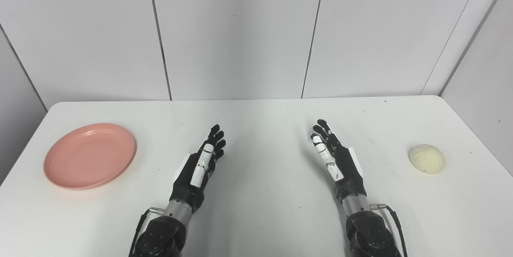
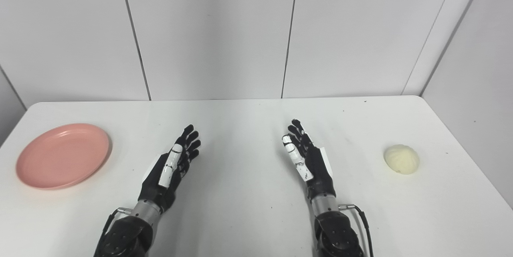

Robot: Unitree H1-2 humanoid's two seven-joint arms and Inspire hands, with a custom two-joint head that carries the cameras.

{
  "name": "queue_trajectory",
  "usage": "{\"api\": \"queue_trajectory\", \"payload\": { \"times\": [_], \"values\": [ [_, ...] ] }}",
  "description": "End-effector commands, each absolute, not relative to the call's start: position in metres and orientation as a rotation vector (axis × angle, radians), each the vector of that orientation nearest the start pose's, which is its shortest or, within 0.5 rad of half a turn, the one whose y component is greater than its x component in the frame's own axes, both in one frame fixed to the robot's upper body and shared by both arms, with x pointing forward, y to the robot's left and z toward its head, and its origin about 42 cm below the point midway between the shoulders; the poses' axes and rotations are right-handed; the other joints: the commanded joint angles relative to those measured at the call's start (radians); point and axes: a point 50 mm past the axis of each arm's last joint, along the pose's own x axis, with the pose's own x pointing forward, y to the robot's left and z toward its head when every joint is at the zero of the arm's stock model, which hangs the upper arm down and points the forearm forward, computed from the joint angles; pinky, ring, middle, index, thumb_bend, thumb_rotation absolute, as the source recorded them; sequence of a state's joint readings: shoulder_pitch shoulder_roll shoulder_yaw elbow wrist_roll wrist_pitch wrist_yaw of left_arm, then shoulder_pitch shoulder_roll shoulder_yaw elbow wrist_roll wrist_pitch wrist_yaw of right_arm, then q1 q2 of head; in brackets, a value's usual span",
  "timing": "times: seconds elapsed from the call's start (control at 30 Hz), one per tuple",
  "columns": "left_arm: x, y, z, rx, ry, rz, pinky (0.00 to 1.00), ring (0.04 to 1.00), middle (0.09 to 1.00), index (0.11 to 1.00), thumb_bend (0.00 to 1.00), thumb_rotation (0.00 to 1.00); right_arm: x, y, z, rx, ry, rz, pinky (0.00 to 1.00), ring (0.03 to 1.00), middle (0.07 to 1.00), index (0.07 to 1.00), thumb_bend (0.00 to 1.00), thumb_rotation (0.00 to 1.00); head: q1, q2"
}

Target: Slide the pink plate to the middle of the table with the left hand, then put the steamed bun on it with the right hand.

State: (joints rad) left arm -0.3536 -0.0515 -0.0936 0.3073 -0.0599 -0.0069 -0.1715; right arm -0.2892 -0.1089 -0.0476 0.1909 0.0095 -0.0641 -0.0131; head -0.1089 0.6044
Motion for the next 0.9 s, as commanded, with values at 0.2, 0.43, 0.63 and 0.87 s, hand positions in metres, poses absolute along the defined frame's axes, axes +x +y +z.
{"api": "queue_trajectory", "payload": {
  "times": [0.2,0.43,0.63,0.87],
  "values": [
    [0.386,0.1238,0.1259,-0.059,-0.019,-0.374,1.0,0.986,0.995,0.993,0.48,1.0,0.3823,-0.2405,0.1615,-0.103,-0.218,-0.005,0.96,0.876,0.904,0.919,0.62,0.8,0.001,-0.001],
    [0.3861,0.1235,0.1264,-0.063,-0.017,-0.371,1.0,0.986,0.994,0.992,0.48,1.0,0.3833,-0.2398,0.1616,-0.096,-0.223,-0.004,0.95,0.88,0.907,0.922,0.61,0.8,0.0,-0.002],
    [0.3865,0.1236,0.1265,-0.059,-0.016,-0.374,1.0,0.988,0.996,0.995,0.48,1.0,0.3836,-0.2394,0.1615,-0.085,-0.224,0.0,0.96,0.88,0.913,0.924,0.59,0.79,0.0,-0.002],
    [0.3868,0.1238,0.1255,-0.058,-0.017,-0.373,1.0,0.987,0.995,0.996,0.48,1.0,0.3831,-0.2396,0.1618,-0.096,-0.218,-0.004,0.96,0.883,0.907,0.92,0.62,0.8,-0.001,-0.002]
  ]
}}
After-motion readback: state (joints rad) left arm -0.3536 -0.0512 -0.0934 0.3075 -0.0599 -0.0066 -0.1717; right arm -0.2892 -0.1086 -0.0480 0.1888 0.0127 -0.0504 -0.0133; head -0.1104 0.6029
